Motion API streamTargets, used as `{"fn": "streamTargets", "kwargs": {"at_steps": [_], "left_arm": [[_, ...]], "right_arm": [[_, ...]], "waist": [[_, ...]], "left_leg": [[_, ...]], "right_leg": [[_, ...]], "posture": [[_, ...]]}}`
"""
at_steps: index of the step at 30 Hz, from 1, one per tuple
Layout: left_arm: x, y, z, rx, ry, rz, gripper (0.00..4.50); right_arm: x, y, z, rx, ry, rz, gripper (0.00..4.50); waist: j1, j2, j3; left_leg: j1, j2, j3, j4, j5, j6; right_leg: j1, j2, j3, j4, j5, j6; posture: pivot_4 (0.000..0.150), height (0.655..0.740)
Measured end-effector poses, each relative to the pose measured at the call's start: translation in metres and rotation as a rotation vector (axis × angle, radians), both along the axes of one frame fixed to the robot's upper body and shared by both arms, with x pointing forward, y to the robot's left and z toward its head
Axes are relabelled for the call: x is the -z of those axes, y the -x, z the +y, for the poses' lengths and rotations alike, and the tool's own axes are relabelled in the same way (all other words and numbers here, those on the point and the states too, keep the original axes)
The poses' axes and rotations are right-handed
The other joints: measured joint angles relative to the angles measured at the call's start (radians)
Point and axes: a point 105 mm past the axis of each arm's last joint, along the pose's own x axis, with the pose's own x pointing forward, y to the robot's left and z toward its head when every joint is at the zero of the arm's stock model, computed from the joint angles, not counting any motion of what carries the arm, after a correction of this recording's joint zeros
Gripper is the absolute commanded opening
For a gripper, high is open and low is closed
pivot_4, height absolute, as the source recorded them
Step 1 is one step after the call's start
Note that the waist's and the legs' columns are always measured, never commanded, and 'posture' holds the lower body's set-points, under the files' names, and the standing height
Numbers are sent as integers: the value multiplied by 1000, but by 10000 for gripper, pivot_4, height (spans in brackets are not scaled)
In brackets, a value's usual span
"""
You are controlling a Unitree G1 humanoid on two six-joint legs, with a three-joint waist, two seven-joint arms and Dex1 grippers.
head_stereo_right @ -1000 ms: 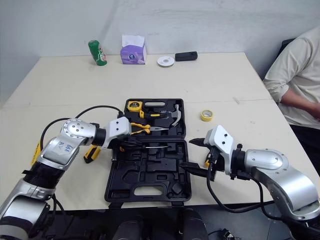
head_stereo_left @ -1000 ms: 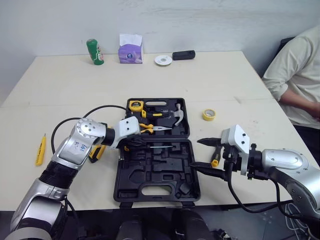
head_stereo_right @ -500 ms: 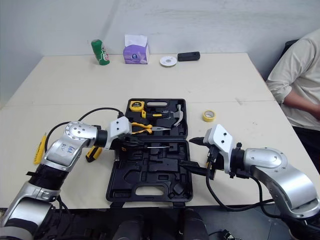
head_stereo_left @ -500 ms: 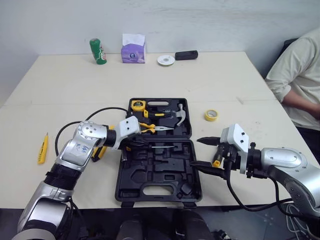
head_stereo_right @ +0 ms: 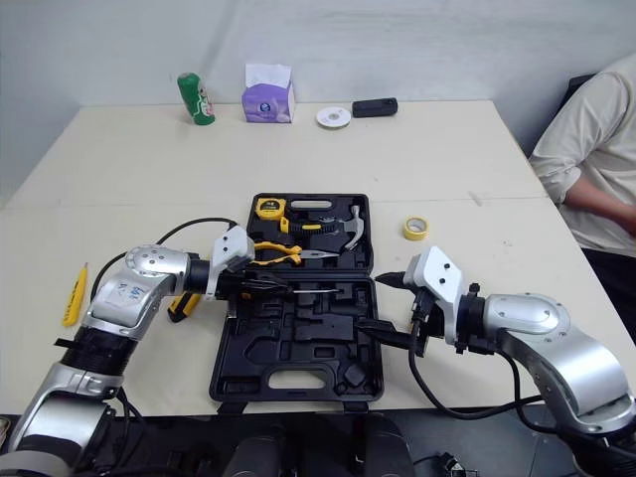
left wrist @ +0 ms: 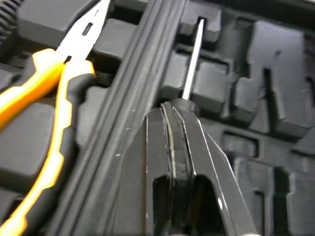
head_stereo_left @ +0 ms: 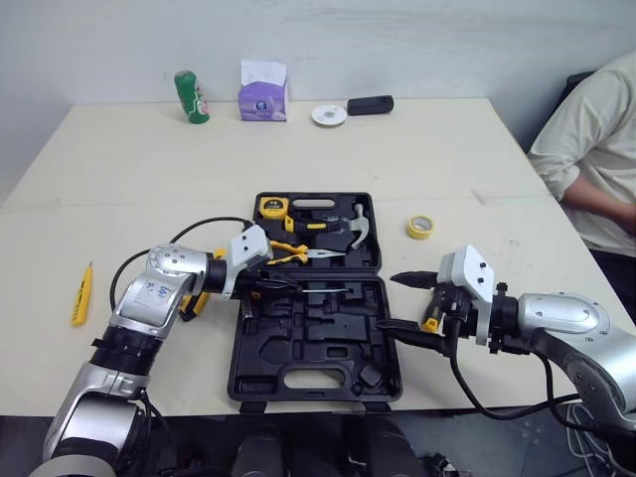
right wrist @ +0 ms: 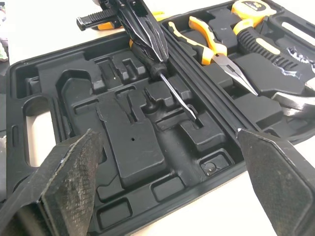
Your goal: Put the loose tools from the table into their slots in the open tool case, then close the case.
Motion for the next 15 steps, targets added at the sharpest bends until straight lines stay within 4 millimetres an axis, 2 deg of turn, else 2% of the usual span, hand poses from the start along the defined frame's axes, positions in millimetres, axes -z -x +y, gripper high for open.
{"fn": "streamTargets", "kwargs": {"at_steps": [1, 3, 11, 15], "left_arm": [[-2, 1, -2, 7, 8, -5, 532], [-4, 0, -4, 12, 24, -24, 532], [-5, 0, -7, 20, 39, -36, 532], [0, 4, -4, 27, 23, -17, 532]], "right_arm": [[0, 0, 0, 0, 0, 0, 45000], [0, 0, 0, -1, 0, 1, 45000], [-1, -1, 1, -4, -2, -2, 45000], [0, 0, 1, -4, -1, 0, 45000]], "waist": [[0, 0, 0], [0, 0, 0], [0, 0, 1], [-2, 0, 1]], "left_leg": [[-2, 0, 0, 0, 3, -6], [-8, 0, 0, 2, 4, -6], [-7, -1, 0, 2, 4, -4], [-7, 0, 0, 2, 4, -5]], "right_leg": [[-3, 0, 0, 0, 0, 0], [-6, 0, -1, 1, 0, 0], [-6, 0, -2, 1, 0, 1], [-6, 0, -2, 1, 0, 1]], "posture": [[1500, 7252], [1500, 7252], [1500, 7252], [1500, 7252]]}}
